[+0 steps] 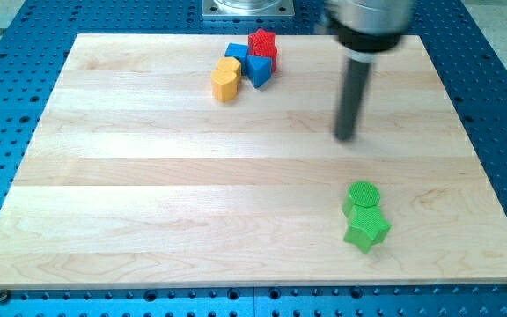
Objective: Move the green star below the hexagon
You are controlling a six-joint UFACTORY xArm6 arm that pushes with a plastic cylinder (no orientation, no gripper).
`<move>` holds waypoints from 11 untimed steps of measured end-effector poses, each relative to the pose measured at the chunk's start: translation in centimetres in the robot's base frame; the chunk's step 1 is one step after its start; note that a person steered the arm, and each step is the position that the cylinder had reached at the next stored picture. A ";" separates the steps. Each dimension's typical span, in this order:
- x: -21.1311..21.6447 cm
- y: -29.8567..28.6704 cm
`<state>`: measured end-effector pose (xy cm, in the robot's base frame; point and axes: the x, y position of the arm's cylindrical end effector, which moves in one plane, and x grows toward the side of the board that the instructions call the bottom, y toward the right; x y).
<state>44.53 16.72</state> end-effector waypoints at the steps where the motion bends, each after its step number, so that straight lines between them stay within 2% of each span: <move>1: 13.5 1.8; 2: 15.2 -3.4; 4: 6.8 -14.0; 5: 7.1 -12.7; 6: 16.4 -12.2; 7: 13.6 -6.1; 8: 4.4 -9.8; 9: 0.3 -13.2; 10: -7.3 -16.4; 11: -8.7 -15.0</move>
